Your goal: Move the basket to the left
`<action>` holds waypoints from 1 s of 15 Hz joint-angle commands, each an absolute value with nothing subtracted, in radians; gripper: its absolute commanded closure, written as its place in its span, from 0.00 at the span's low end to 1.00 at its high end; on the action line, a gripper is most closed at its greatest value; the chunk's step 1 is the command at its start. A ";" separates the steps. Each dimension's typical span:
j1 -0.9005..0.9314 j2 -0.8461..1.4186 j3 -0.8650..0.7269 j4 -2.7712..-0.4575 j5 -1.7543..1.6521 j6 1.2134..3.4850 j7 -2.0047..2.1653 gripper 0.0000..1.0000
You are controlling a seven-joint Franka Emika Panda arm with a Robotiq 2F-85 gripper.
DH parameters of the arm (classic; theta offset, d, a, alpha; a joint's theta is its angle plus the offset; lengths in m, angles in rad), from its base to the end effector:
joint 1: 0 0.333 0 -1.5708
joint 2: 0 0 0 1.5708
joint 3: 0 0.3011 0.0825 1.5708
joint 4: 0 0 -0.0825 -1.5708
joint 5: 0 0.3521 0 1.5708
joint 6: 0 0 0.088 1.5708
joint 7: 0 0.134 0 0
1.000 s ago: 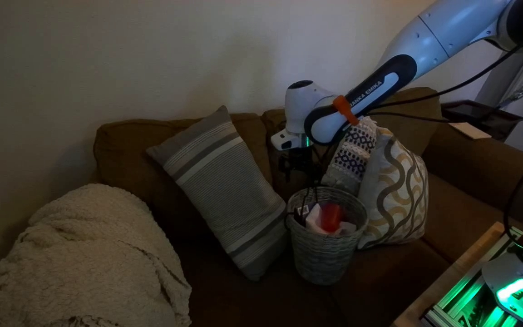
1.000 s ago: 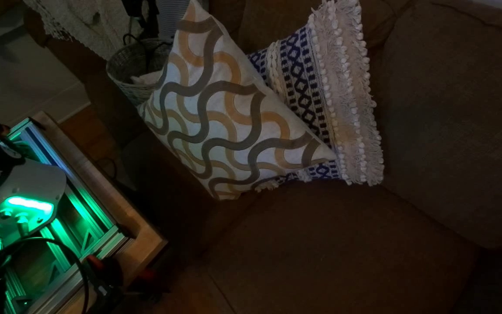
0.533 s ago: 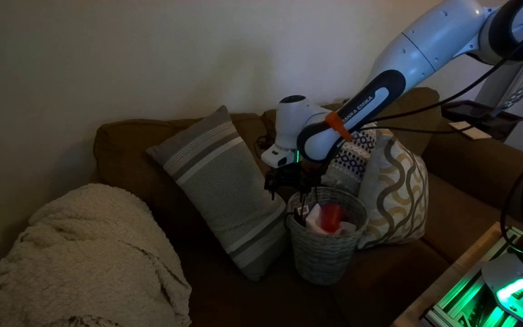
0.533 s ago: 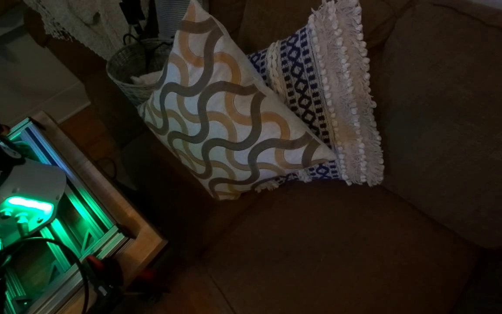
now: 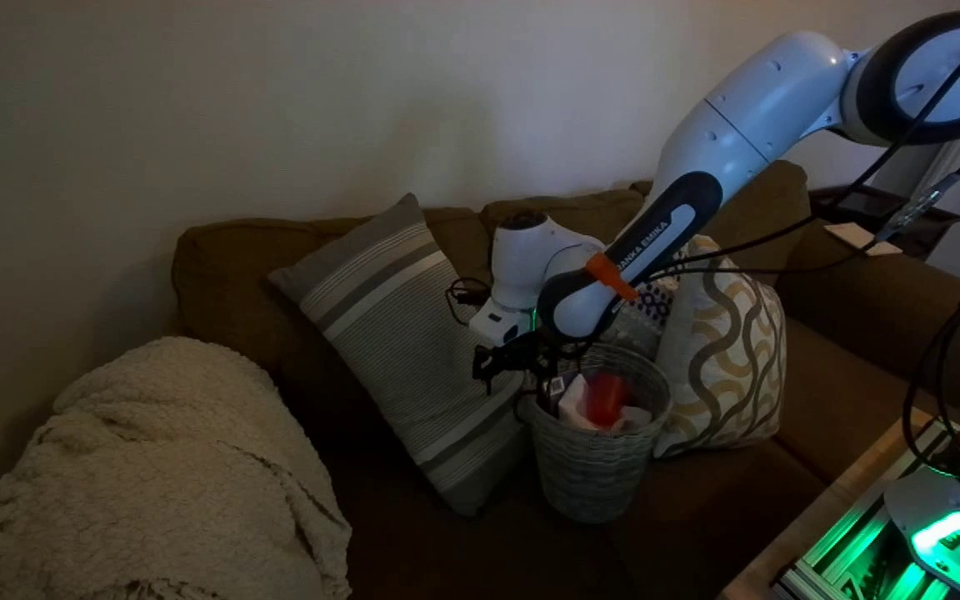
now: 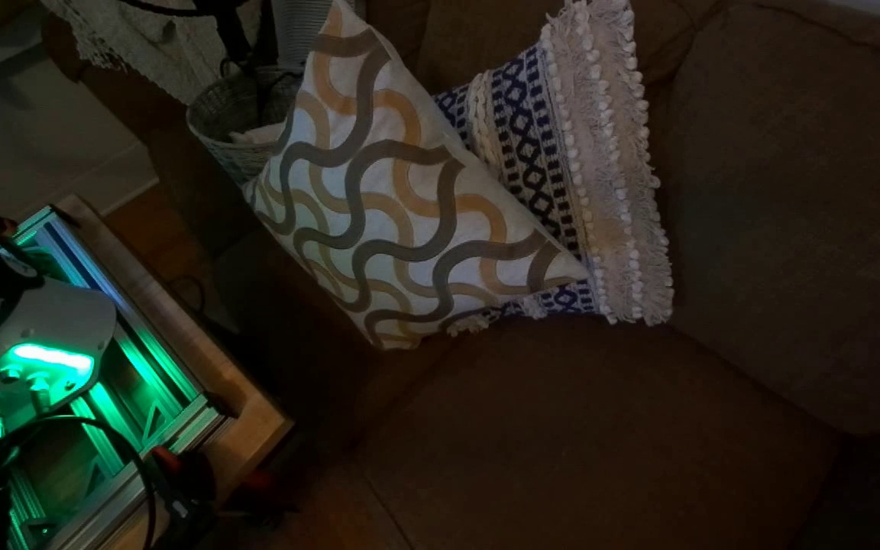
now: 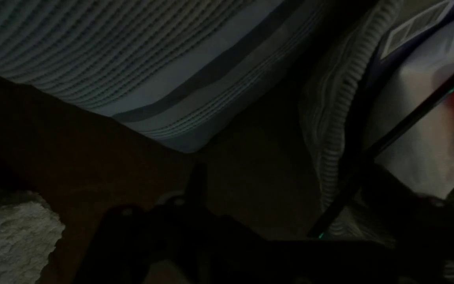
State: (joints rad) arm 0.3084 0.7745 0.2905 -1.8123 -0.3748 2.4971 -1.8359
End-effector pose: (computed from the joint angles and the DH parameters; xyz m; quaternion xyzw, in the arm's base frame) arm 0.5059 0.3369 0.1105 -0.2352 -0.9718 0.0188 0.0052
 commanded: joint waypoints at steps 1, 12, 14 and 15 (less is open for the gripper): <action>0.336 0.806 0.257 -1.779 -0.422 2.517 -1.844 0.00; 0.310 0.792 0.249 -1.783 -0.423 2.552 -1.900 0.00; 0.317 0.814 0.250 -1.777 -0.416 2.533 -1.901 0.00; 0.323 0.822 0.245 -1.779 -0.421 2.540 -1.895 0.00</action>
State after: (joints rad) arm 0.3075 0.7880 0.2588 -1.7802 -0.4039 2.5210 -1.9041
